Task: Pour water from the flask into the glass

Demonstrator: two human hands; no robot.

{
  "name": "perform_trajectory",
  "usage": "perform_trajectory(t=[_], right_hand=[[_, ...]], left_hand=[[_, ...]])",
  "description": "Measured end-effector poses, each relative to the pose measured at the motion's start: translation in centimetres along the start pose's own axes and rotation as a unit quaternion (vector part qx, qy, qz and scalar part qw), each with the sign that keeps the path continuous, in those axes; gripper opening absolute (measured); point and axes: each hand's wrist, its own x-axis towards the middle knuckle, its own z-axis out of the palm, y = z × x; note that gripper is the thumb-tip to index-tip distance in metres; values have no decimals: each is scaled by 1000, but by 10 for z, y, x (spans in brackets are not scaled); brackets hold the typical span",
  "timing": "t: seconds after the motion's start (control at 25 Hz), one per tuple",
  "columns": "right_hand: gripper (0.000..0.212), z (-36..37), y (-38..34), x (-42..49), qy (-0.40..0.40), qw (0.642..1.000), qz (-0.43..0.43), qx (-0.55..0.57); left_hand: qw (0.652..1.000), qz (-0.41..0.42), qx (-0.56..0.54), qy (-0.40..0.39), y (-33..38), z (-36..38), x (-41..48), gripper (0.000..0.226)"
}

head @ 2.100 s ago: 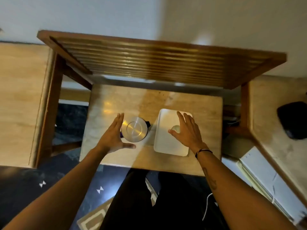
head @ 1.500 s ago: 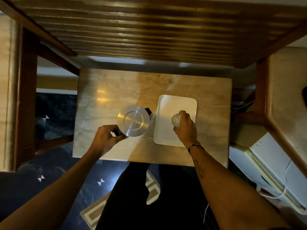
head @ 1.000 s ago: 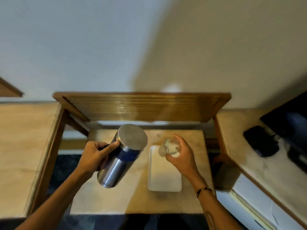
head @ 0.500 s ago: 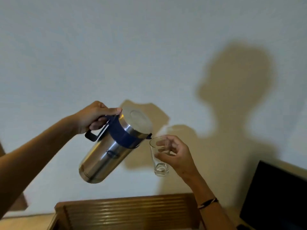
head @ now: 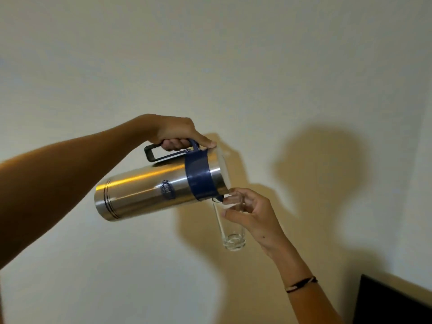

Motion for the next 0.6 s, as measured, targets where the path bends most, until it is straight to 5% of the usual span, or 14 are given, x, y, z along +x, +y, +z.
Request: perform_trajectory(t=[0.6], right_hand=[[53, 12, 2, 4, 3, 1000, -1, 29]], left_hand=[[980, -81, 176, -52, 53, -12, 30, 69]])
